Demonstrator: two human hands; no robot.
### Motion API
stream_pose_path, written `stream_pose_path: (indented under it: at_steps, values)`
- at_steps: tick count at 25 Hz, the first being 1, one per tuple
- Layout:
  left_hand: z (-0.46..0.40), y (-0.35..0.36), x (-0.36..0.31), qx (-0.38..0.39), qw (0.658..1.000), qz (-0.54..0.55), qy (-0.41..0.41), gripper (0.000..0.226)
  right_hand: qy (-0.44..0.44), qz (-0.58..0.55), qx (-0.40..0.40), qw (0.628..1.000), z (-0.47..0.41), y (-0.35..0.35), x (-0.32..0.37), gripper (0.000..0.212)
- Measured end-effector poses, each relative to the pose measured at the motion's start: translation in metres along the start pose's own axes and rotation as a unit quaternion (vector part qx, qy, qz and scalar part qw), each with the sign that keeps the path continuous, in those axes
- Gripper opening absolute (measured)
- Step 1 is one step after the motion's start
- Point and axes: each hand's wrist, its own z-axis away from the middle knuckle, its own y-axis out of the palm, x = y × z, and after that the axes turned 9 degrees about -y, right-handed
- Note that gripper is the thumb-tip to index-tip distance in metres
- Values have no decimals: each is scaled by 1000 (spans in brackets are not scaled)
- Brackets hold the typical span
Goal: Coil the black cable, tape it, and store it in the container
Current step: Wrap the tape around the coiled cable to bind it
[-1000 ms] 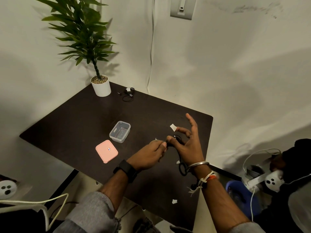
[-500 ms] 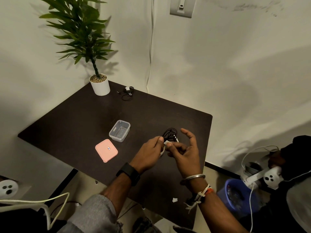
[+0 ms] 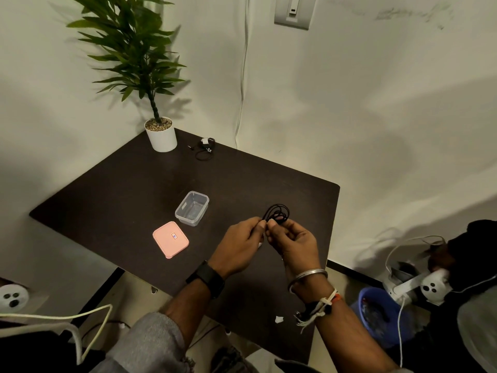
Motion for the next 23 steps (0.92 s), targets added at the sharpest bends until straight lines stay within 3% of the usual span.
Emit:
stream_pose_path:
  at_steps: [10, 15, 18, 23]
  values:
    - [-1, -4, 0, 56, 985, 139, -81, 24, -45, 52, 14, 998, -3, -4, 3, 9]
    - [-4, 1, 0, 61, 958, 246, -132, 24, -50, 60, 29, 997, -6, -7, 6, 14]
    - [-8, 2, 0, 39, 936, 320, -142, 20, -40, 58, 14, 997, -6, -8, 5, 29]
    - [-12, -6, 3, -47, 965, 229, -119, 22, -87, 106, 3, 991, -2, -17, 12, 28]
